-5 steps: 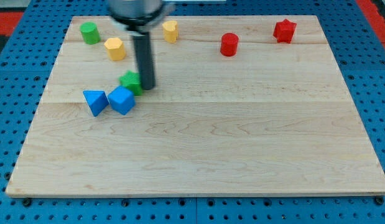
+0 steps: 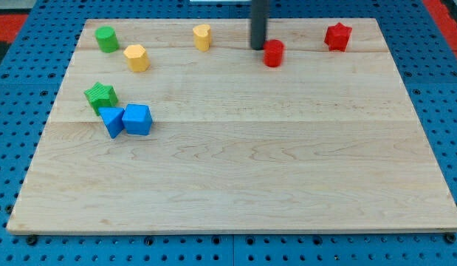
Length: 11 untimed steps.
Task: Nudge the red circle slightly center right
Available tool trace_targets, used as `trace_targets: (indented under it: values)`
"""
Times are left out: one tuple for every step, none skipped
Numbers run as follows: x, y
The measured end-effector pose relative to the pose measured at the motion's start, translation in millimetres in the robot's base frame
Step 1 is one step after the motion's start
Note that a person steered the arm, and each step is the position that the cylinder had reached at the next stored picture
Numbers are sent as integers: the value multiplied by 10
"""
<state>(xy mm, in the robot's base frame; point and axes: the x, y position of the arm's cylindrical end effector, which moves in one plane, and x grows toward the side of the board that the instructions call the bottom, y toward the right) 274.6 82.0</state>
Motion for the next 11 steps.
trace_targets:
  values:
    - [510, 283]
    - [585, 856]
    - [783, 1124]
    - [664, 1105]
    - [475, 1366]
    - [686, 1512]
    - [887, 1512]
    - [986, 1512]
    - [990, 1512]
    - [1022, 1436]
    - [1067, 703]
